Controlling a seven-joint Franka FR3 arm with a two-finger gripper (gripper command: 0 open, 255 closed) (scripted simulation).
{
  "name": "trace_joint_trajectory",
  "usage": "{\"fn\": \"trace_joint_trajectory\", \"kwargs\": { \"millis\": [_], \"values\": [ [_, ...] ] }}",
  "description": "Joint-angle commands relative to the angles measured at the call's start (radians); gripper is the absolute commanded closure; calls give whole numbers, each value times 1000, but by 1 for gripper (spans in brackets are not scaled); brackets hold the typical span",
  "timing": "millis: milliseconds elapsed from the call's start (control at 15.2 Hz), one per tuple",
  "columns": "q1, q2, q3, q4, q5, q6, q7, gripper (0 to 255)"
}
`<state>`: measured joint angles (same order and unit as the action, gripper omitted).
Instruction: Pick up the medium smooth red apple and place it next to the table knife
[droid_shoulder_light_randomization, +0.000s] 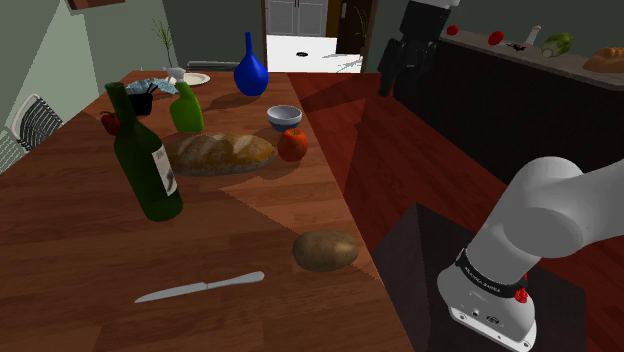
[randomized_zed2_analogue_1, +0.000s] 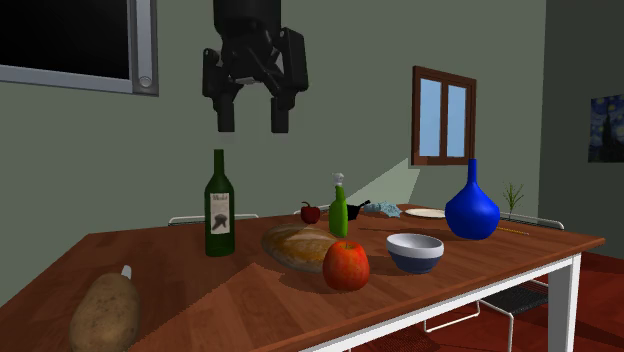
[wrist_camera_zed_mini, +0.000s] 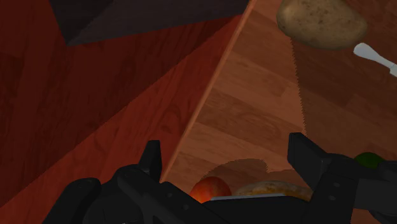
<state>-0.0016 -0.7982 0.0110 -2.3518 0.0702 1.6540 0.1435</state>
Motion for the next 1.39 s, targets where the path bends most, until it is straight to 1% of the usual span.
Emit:
{"fn": "trace_joint_trajectory", "kwargs": {
  "millis": [0,330,660,990,1320],
  "values": [
    [0,0,0,0,0,0,0,0],
    [-9,179,8,40,6,130,20,0],
    [-17,368,14,113,9,237,40,0],
    [-24,562,16,218,9,317,61,0],
    [-30,758,15,355,8,367,82,0]
  ]
}}
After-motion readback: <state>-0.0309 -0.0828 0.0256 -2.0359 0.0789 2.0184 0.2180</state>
